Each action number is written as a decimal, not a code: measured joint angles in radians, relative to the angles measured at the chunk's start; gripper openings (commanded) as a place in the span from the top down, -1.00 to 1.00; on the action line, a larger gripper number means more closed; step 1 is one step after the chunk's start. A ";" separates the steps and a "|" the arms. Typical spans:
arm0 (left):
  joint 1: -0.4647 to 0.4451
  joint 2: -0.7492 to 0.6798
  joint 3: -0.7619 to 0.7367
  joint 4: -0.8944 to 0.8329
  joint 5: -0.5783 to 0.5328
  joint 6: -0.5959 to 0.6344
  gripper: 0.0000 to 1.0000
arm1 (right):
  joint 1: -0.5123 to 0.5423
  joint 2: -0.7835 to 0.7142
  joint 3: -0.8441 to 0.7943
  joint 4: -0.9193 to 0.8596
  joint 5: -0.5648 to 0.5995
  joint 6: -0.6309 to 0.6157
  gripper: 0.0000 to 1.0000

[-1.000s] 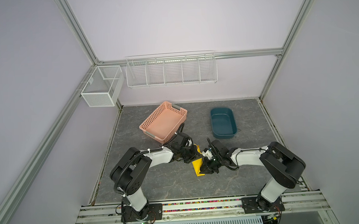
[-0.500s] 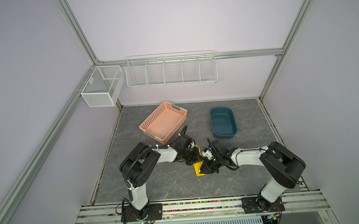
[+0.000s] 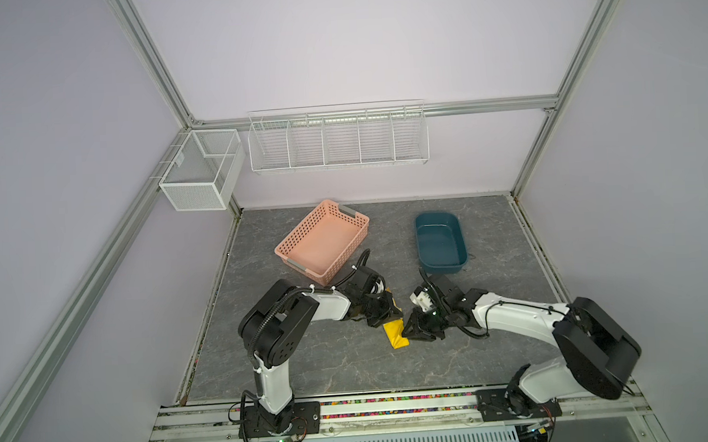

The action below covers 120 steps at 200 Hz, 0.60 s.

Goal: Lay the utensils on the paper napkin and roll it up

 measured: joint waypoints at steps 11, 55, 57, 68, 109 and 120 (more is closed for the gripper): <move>0.000 0.000 0.000 0.000 0.000 0.002 1.00 | -0.003 -0.017 0.001 -0.010 0.002 -0.002 0.11; 0.000 0.002 0.000 0.002 0.004 0.008 1.00 | -0.003 -0.003 0.011 -0.023 -0.011 0.005 0.13; 0.000 0.002 0.000 0.002 0.004 0.009 1.00 | -0.003 0.000 0.012 -0.021 -0.012 0.005 0.13; 0.000 0.002 0.000 0.002 0.004 0.012 1.00 | 0.000 0.017 0.016 -0.013 -0.024 0.009 0.16; 0.000 0.002 -0.004 0.009 0.005 0.015 1.00 | 0.006 0.089 0.048 0.014 -0.061 0.016 0.30; 0.000 0.002 -0.004 0.010 0.005 0.015 1.00 | 0.006 0.101 0.053 0.021 -0.068 0.015 0.32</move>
